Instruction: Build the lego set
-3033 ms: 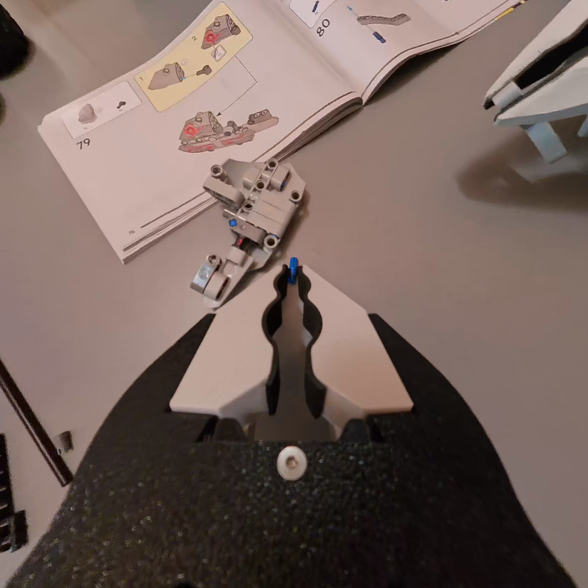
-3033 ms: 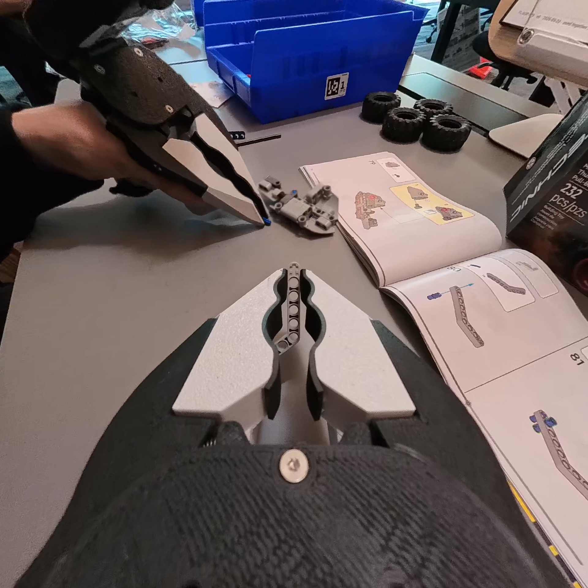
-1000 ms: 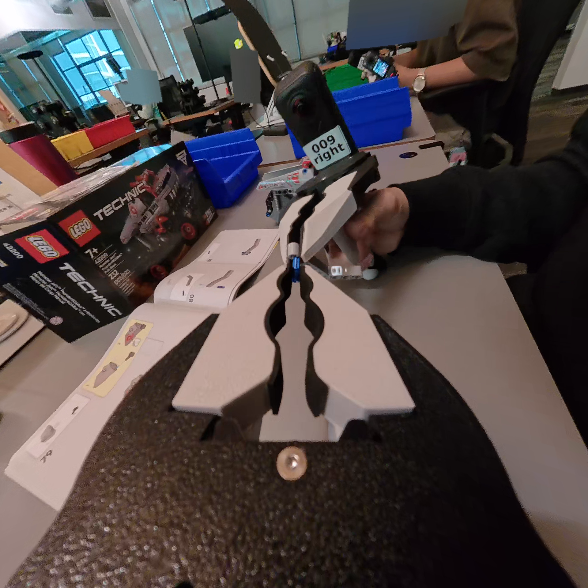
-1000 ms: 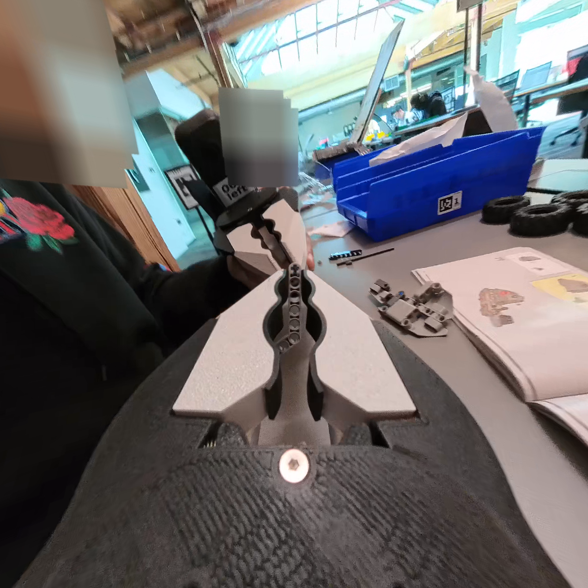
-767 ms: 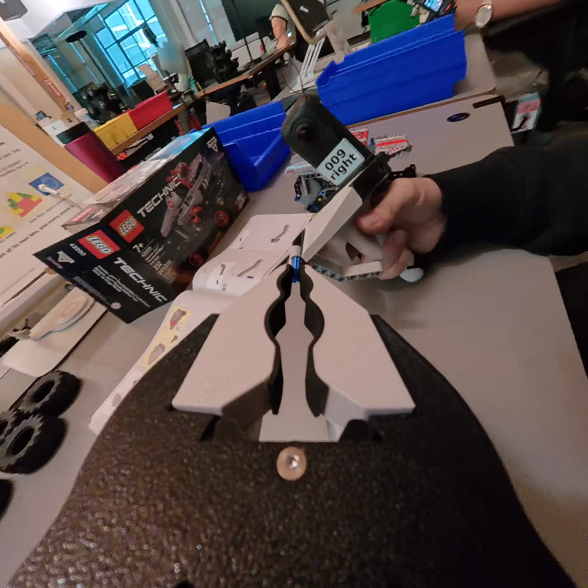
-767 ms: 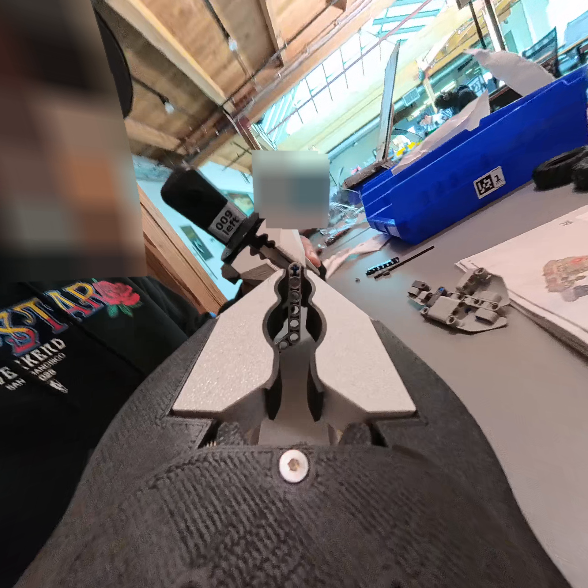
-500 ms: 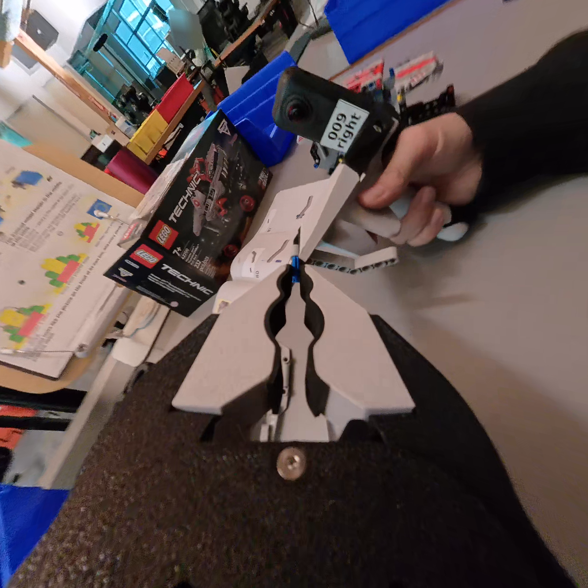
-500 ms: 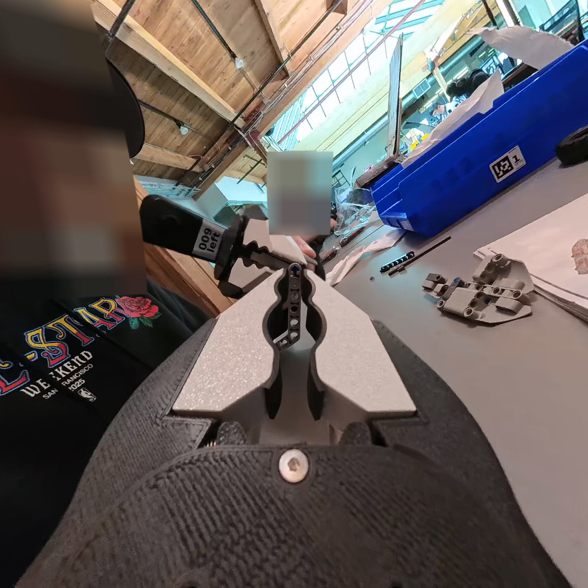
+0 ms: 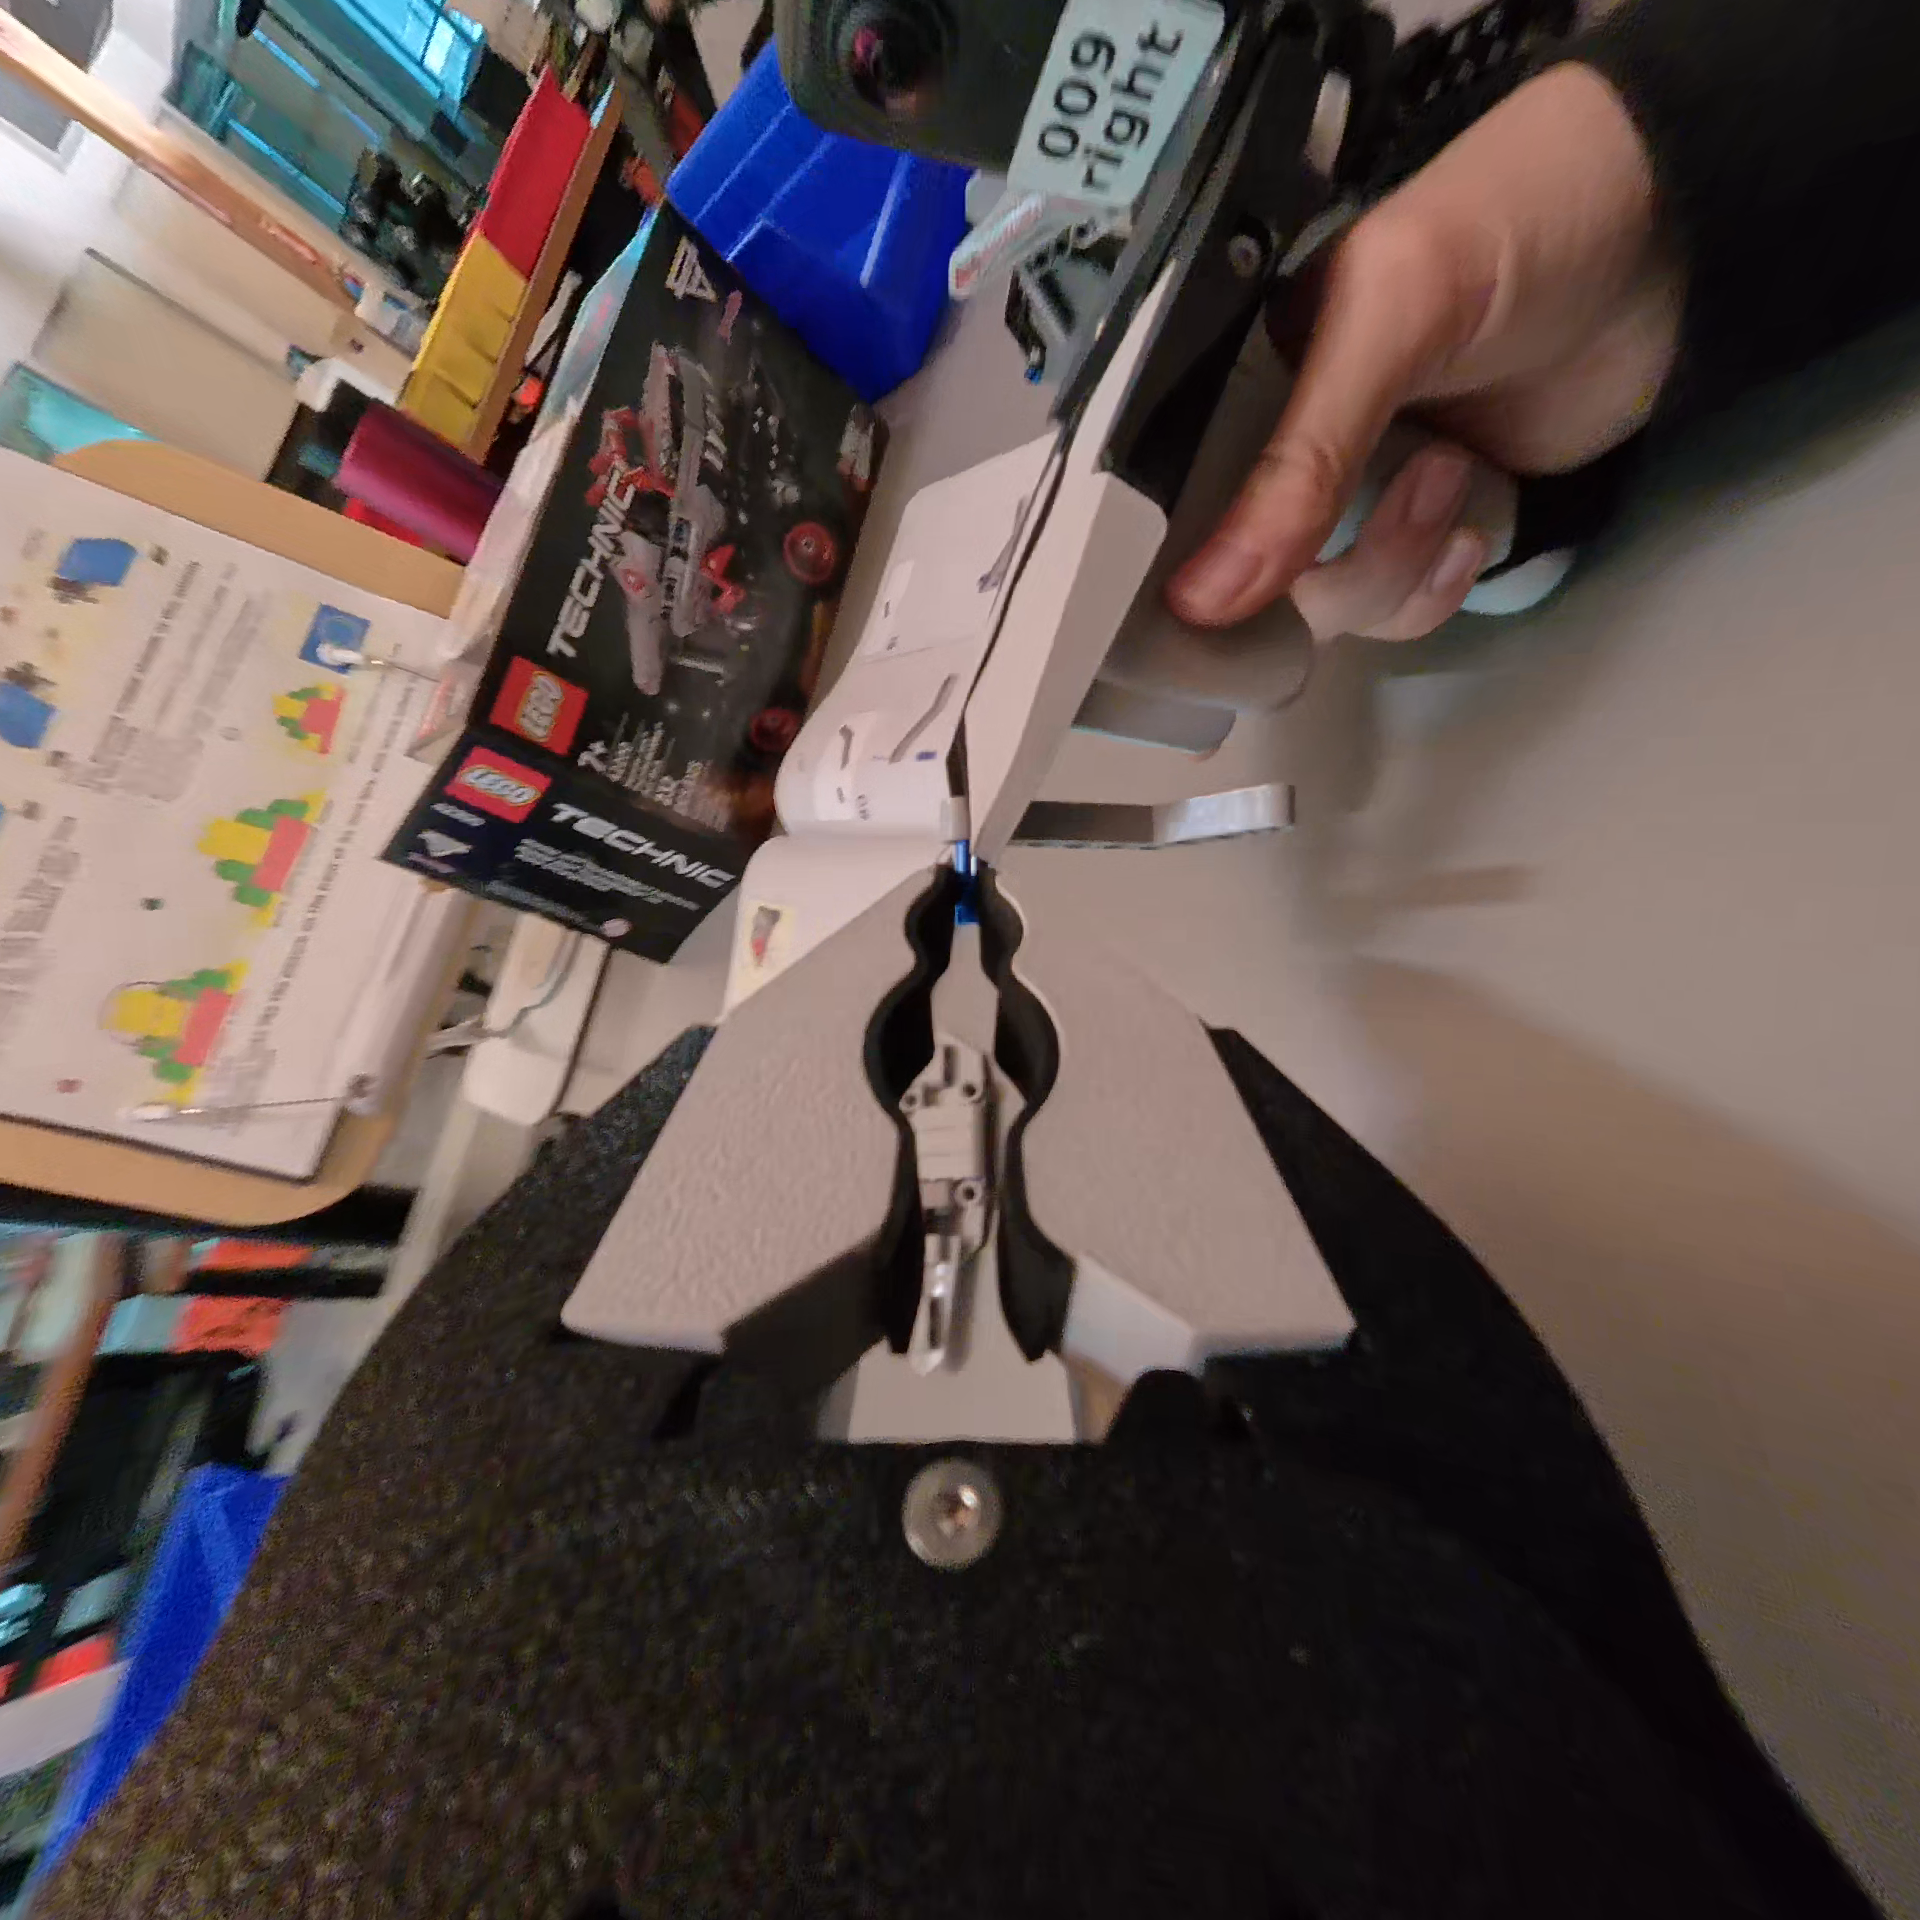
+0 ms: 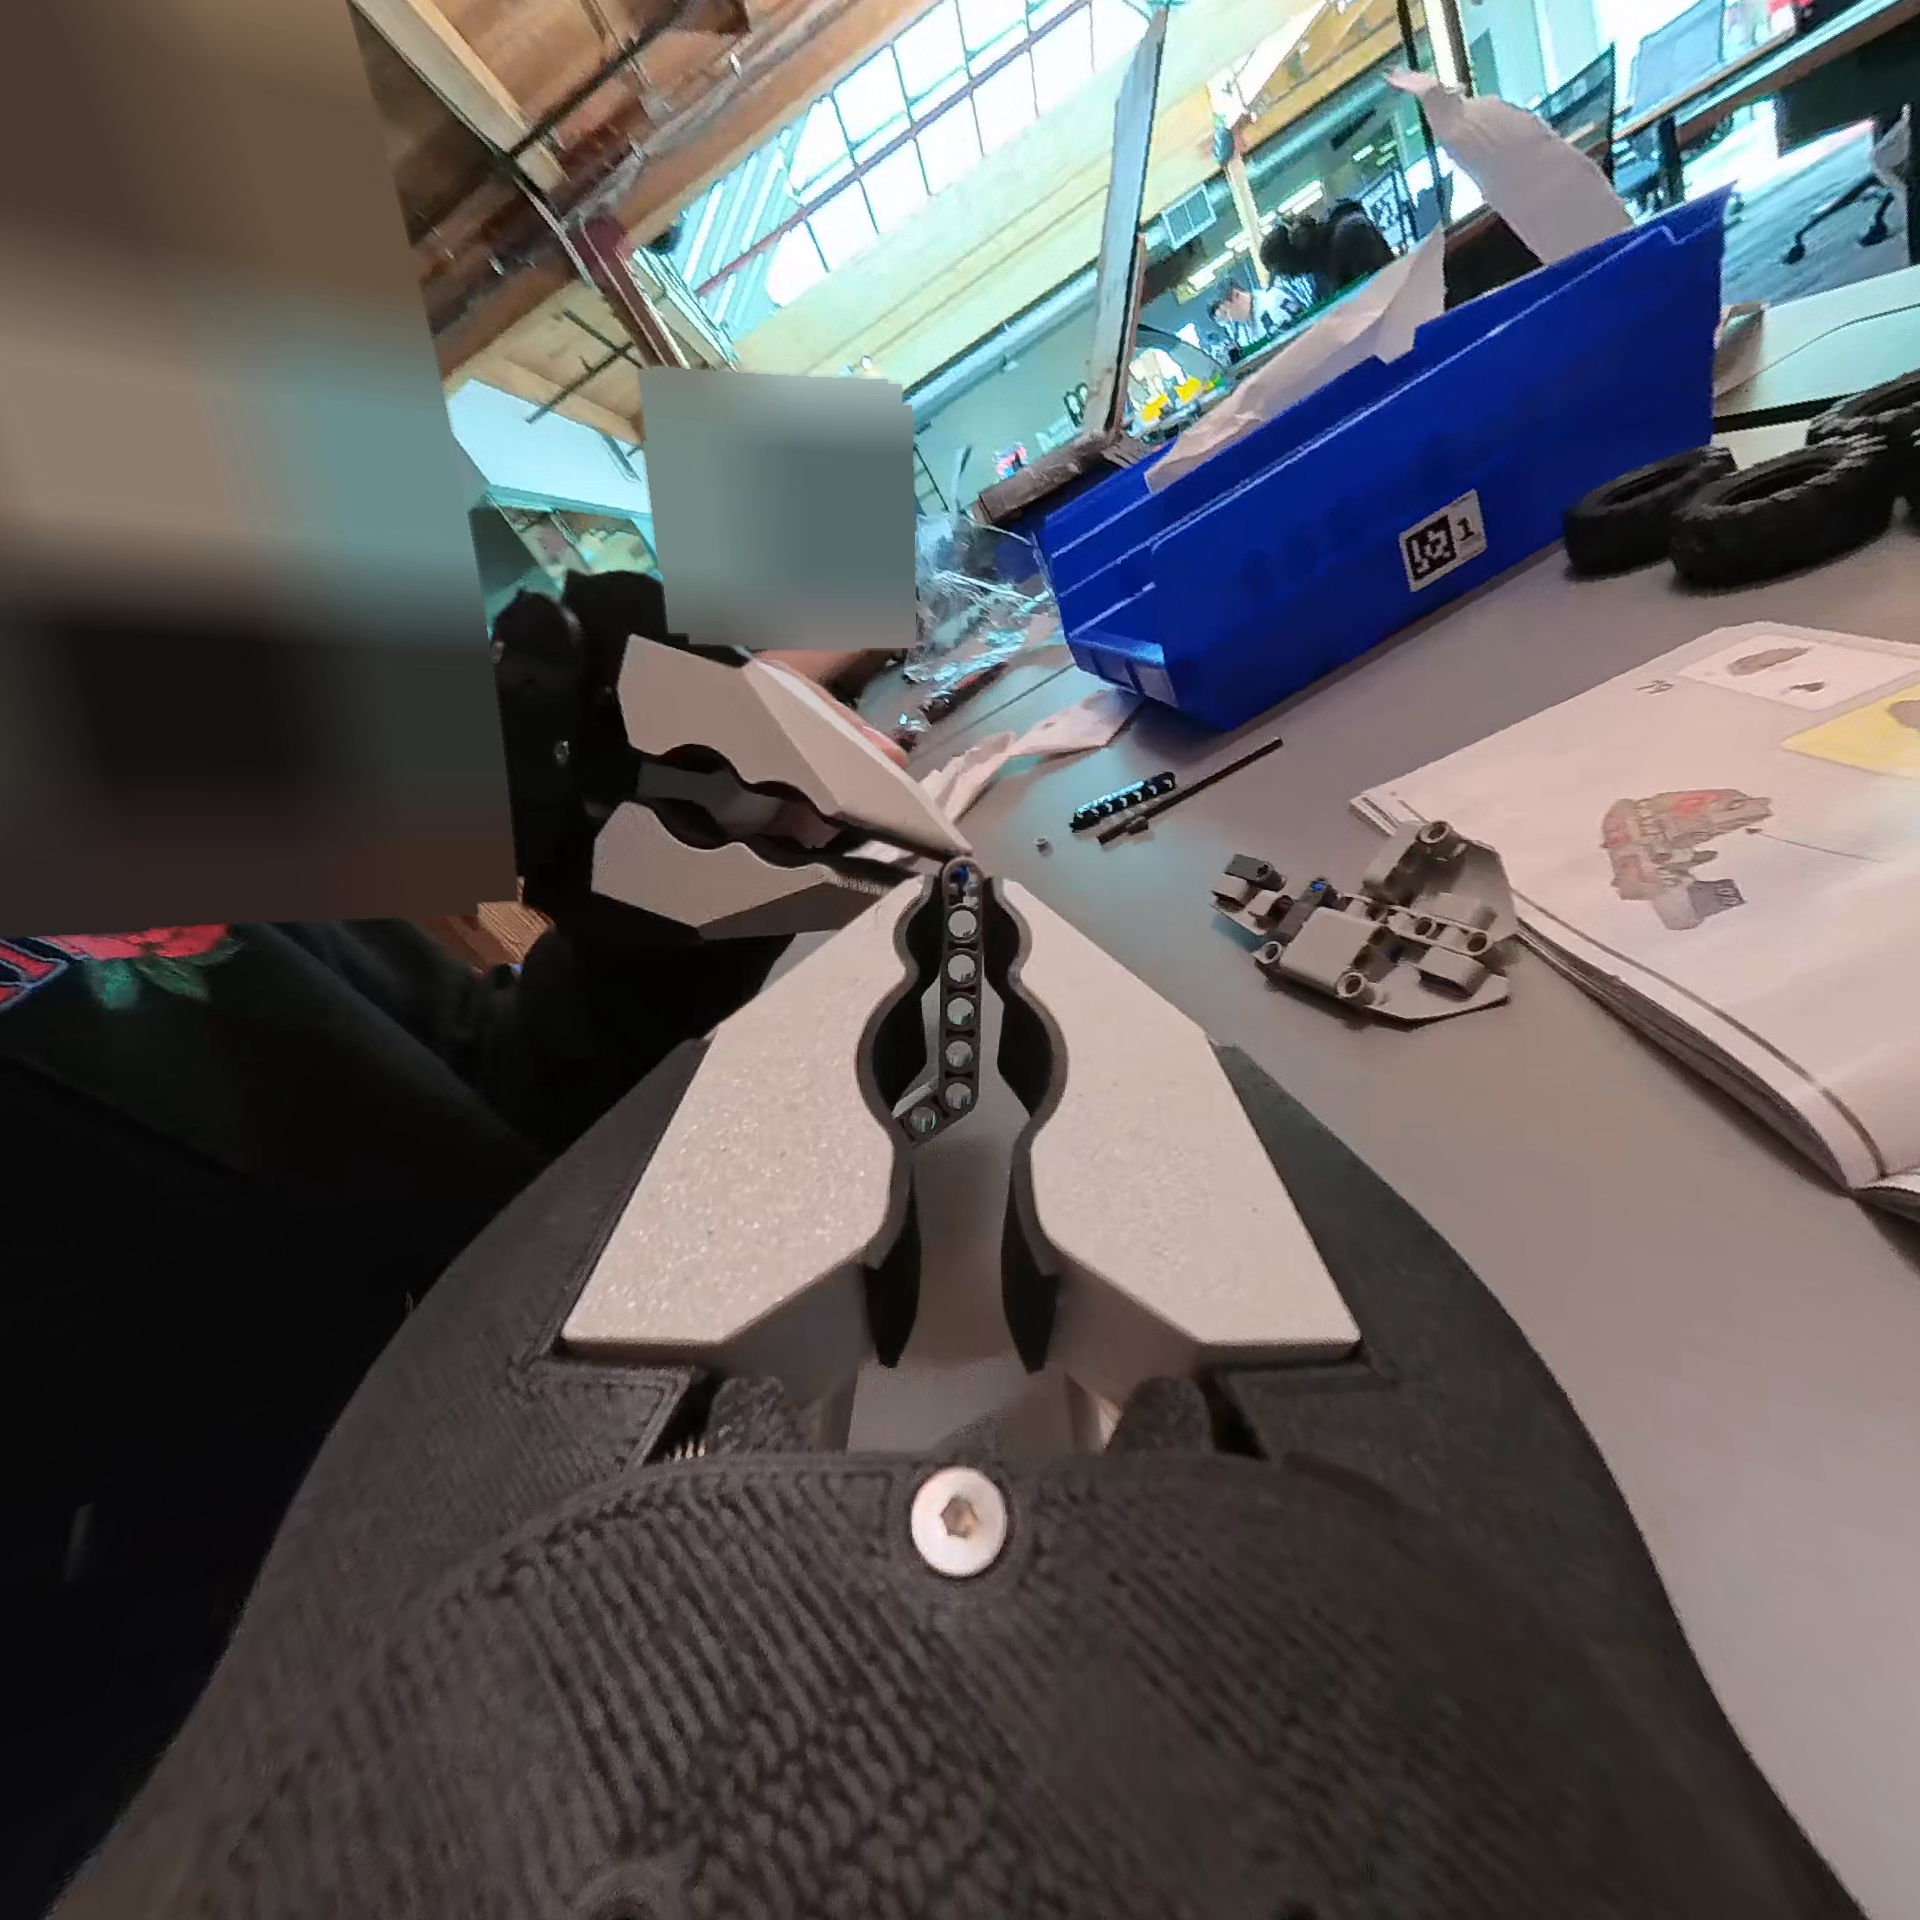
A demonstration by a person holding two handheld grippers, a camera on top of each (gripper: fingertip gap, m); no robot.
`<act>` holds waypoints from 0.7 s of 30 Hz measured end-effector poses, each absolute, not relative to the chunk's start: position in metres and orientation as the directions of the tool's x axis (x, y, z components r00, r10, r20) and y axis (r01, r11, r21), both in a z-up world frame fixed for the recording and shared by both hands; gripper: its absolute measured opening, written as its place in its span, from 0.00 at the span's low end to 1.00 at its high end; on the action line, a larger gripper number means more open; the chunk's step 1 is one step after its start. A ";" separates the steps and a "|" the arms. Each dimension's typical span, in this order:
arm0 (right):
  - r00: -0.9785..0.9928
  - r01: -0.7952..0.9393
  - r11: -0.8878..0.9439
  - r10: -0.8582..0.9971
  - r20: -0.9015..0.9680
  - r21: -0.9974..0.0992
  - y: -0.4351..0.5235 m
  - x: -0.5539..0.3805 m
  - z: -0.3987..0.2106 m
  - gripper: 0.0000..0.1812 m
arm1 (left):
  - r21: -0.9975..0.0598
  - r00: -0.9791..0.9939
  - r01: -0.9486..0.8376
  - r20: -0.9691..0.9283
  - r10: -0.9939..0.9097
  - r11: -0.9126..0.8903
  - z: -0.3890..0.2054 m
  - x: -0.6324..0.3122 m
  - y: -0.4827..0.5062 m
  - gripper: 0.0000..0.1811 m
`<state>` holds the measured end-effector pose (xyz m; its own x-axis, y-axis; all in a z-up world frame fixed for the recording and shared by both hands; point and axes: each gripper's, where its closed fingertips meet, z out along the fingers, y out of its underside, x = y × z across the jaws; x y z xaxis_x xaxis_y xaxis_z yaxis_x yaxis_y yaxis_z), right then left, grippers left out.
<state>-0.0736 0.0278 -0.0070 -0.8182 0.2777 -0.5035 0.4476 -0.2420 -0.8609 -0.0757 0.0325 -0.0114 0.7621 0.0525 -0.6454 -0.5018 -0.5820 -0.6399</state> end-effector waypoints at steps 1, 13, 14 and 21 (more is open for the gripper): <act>-0.813 0.459 -0.236 0.278 -0.512 -0.857 0.028 -0.074 -0.009 0.03 | -0.680 0.792 -0.485 -0.608 0.054 -0.549 -0.013 -0.075 0.033 0.01; -0.763 0.550 -0.153 0.307 -0.568 -0.821 0.026 -0.076 -0.027 0.03 | -0.749 0.908 -0.346 -0.419 0.000 -0.565 -0.039 -0.076 0.029 0.01; -0.760 0.550 -0.111 0.343 -0.552 -0.828 0.025 -0.077 -0.033 0.03 | -0.746 0.934 -0.307 -0.355 -0.037 -0.590 -0.051 -0.073 0.025 0.01; -0.702 0.590 0.011 0.500 -0.506 -0.808 0.035 -0.084 -0.060 0.03 | -0.633 0.998 -0.055 -0.004 -0.068 -0.772 -0.111 -0.061 0.006 0.01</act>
